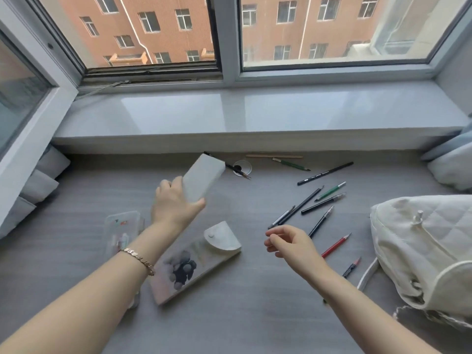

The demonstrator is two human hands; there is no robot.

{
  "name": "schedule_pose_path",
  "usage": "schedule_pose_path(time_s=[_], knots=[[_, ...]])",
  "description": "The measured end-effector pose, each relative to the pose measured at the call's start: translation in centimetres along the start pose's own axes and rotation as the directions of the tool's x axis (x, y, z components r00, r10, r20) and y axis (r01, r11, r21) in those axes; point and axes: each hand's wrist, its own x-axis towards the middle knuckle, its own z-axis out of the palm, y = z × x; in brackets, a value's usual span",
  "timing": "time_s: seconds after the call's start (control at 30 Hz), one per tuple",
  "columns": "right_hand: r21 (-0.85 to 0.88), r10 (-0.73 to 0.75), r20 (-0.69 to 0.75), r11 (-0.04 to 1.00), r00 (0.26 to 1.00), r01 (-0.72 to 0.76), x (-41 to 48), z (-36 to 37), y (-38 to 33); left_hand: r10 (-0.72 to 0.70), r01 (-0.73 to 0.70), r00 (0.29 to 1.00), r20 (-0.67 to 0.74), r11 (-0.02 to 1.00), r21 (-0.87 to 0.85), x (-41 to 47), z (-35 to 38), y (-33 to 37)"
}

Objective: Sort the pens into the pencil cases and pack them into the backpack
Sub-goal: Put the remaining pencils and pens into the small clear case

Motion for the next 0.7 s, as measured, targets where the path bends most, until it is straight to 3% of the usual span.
schedule_pose_path(time_s=[0.07,0.13,0.2,0.27,0.43,0.57,0.63,0.7], knots=[[0.079,-0.046,-0.020,0.996,0.999,0.048,-0.1,0.2,-0.2,-0.049,0.089,0.991,0.126,0.939,-0.332,-1.3,-0.5,2.5],[0.192,-0.075,0.011,0.979,0.997,0.071,-0.2,0.7,-0.6,-0.011,0.212,0.939,0.344,0.805,-0.555,-3.4,-0.3,4.4],[0.347,-0.084,0.061,0.936,0.995,0.058,-0.1,0.7,-0.6,0.102,0.295,0.852,0.514,0.717,-0.631,-5.9,0.2,5.7],[0.496,-0.113,0.074,0.866,0.991,0.061,0.0,0.2,-0.3,0.231,0.257,0.784,0.576,0.724,-0.640,-7.8,0.9,6.3],[0.446,-0.186,0.015,0.881,0.982,0.160,-0.4,-1.2,2.2,0.331,0.141,0.745,0.579,0.771,-0.621,-9.3,2.3,6.1],[0.380,-0.225,-0.038,0.898,0.974,0.223,-0.4,-1.3,3.5,0.314,-0.102,0.862,0.397,0.876,-0.471,-9.5,2.7,6.1],[0.364,-0.277,0.009,0.896,0.961,0.255,-0.7,-1.8,3.4,0.403,-0.220,0.856,0.325,0.851,-0.477,-9.4,2.5,5.9],[0.426,-0.320,0.185,0.878,0.929,0.218,-1.1,-2.8,3.0,0.533,-0.399,0.807,0.254,0.809,-0.431,-9.1,2.2,5.4]])
